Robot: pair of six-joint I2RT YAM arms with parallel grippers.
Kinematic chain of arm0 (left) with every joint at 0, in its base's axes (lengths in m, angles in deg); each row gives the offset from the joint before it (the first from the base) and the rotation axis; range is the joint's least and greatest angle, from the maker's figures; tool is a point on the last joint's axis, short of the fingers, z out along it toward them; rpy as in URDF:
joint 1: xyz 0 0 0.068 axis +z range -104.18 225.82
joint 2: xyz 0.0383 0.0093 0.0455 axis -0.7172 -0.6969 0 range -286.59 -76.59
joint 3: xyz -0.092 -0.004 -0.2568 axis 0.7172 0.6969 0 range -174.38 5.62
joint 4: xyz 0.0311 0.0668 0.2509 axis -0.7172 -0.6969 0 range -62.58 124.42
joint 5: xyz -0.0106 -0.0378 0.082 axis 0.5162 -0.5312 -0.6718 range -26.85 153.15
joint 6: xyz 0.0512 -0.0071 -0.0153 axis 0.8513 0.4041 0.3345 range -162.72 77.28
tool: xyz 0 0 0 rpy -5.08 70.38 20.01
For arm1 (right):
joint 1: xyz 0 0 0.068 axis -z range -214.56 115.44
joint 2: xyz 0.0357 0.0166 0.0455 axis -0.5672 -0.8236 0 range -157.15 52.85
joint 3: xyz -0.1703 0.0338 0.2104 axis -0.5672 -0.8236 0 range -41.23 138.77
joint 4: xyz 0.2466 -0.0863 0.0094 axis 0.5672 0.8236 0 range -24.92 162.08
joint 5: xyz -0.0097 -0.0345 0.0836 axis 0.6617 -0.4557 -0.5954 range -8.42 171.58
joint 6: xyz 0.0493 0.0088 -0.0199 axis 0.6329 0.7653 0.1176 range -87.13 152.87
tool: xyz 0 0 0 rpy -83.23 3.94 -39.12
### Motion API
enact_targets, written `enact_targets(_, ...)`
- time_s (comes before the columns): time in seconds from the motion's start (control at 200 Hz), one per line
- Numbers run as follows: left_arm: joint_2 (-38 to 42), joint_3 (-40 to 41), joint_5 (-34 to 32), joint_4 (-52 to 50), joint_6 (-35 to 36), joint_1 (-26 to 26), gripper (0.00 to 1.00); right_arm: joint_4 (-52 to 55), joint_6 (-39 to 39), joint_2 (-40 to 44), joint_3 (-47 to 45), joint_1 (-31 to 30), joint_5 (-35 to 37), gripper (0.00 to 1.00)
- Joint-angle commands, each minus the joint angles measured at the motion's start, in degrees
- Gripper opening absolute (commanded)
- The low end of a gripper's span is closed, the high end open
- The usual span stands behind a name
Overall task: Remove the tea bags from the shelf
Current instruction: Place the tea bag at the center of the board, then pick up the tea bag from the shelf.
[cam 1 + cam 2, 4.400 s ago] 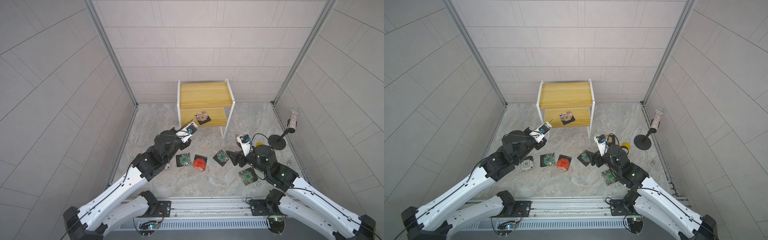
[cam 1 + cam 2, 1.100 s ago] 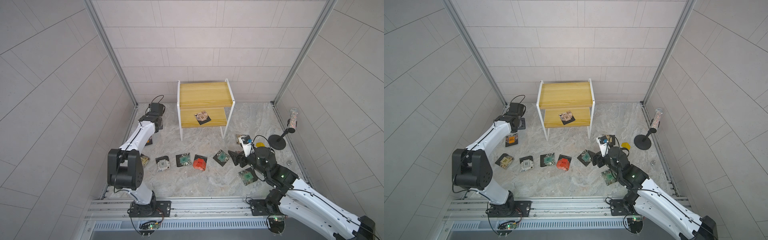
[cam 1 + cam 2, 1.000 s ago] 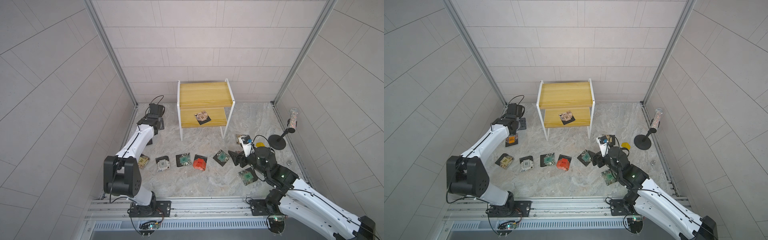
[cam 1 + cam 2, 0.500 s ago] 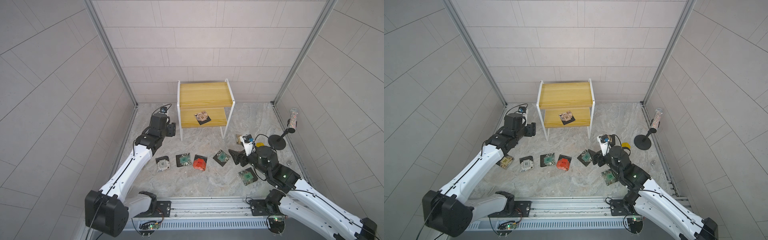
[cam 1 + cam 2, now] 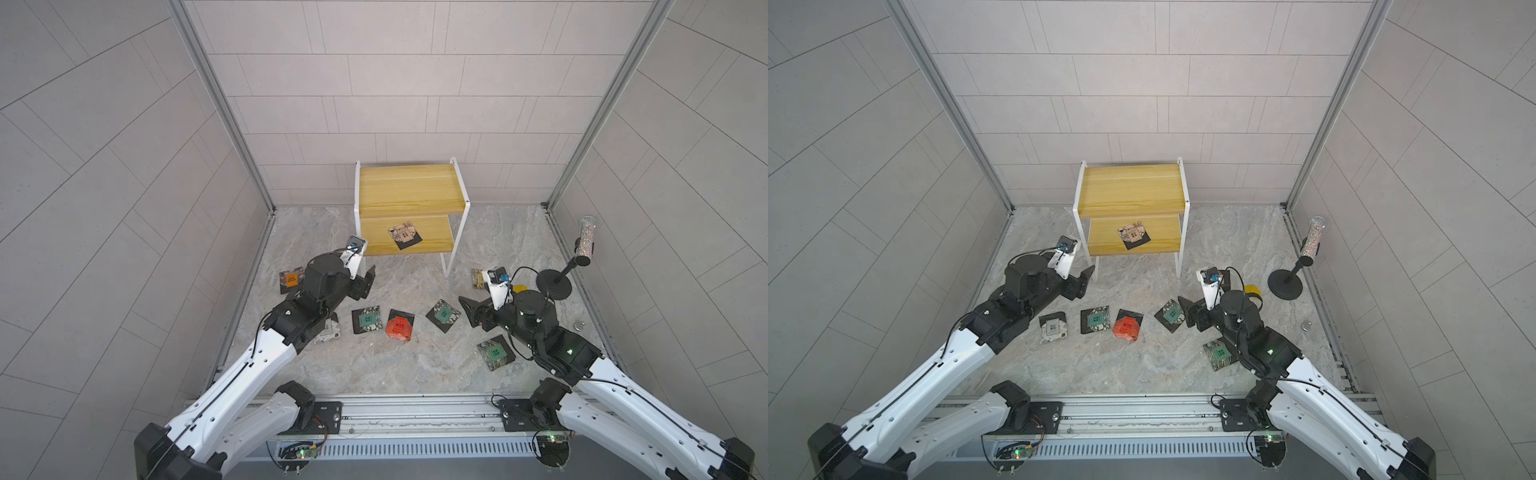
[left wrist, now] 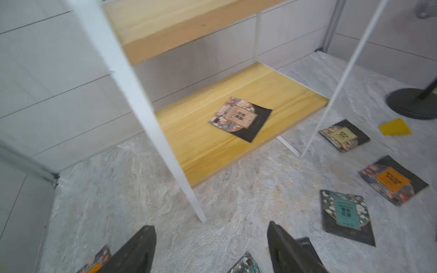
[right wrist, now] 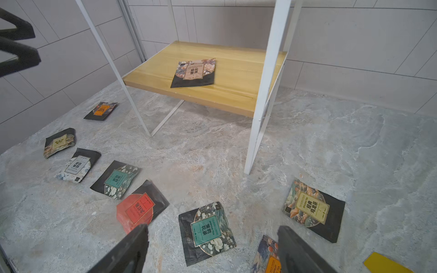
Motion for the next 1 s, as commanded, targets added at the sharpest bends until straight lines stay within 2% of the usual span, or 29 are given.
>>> enact_targets(0.0, 0.51, 1.08, 0.32, 4.25, 4.58, -3.05, 0.82, 0.67, 0.68, 0.47, 2.11, 0.79, 0.32, 0.89)
enact_targets(0.22, -0.05, 1.73, 1.78, 6.25, 6.47, -7.23, 0.84, 0.75, 1.85, 0.45, 2.02, 2.11, -0.76, 0.91)
enact_targets(0.365, -0.06, 3.90, 4.06, 9.00, 11.96, -9.74, 0.87, 1.12, 1.97, 0.64, 1.98, 2.39, -0.66, 0.91)
enact_targets(0.42, -0.32, 4.69, 4.35, 10.40, 14.59, -10.72, 0.91, 1.19, 2.06, 0.73, 2.00, 2.48, -0.53, 0.92)
enact_targets(0.445, -0.48, 5.04, 4.48, 11.12, 15.81, -11.12, 0.98, 1.28, 2.06, 0.73, 2.04, 2.48, -0.53, 0.92)
enact_targets(0.495, -1.10, 5.46, 4.58, 12.54, 17.81, -11.51, 1.00, 1.28, 2.15, 0.69, 1.98, 2.52, -0.54, 0.93)
enact_targets(0.66, -6.05, 5.02, 4.16, 15.34, 23.59, -11.50, 1.00, 1.30, 2.66, 0.39, 1.73, 2.57, -0.96, 0.93)
enact_targets(0.806, -10.58, 4.97, 2.78, 21.25, 25.07, -11.43, 0.99, 1.19, 3.01, 0.72, 1.25, 2.57, -1.09, 0.93)
enact_targets(0.996, -17.27, 0.99, 3.41, 21.63, 26.76, -10.74, 0.98, 1.11, 3.03, 1.46, 0.40, 2.57, -1.01, 0.93)
